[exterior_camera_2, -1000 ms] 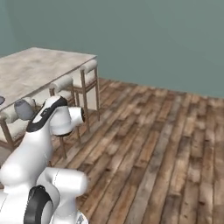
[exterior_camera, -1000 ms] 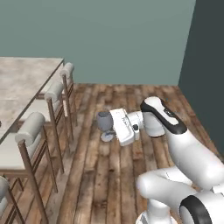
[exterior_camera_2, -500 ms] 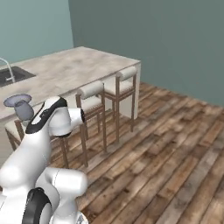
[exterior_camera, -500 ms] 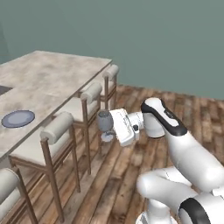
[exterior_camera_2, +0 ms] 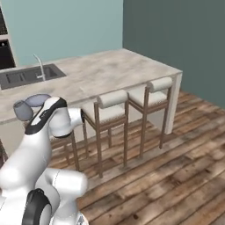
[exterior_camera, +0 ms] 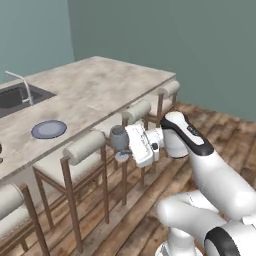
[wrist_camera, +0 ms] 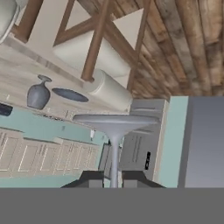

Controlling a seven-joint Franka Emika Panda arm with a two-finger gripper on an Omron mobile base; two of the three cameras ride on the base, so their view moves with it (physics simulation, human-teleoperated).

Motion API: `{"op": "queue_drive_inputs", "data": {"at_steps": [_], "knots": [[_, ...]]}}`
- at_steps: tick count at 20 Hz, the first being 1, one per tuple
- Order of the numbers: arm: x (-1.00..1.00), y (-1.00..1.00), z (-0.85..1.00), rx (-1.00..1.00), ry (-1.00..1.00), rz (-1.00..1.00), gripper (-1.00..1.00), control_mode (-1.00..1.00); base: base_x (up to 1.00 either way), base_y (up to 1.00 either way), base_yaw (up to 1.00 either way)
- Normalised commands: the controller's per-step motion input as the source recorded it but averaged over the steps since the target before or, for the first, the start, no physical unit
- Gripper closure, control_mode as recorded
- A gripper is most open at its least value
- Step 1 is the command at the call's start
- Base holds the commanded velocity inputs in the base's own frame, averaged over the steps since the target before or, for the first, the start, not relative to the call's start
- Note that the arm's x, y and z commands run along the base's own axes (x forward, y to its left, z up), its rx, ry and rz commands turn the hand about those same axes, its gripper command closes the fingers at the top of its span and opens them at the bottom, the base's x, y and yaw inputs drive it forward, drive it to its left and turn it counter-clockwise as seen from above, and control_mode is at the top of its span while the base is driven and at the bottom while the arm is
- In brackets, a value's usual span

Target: Retrieve the wine glasses from the counter and place one next to each plate.

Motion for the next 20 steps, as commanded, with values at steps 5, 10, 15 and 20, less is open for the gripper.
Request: {"op": "queue_drive_inputs", "data": {"at_steps": [5,10,15,20], "knots": [[0.00,0.00,0.00,0.00,0.00,0.00,1.00,1.00,0.50,-0.83,0.42],[0.00,0.00,0.00,0.00,0.00,0.00,1.00,1.00,0.53,-0.78,0.36],[0.00,0.00,0.00,0.00,0.00,0.00,1.00,1.00,0.45,-0.24,0.25],[0.00,0.00,0.00,0.00,0.00,0.00,1.00,1.00,0.29,0.00,0.14]]}}
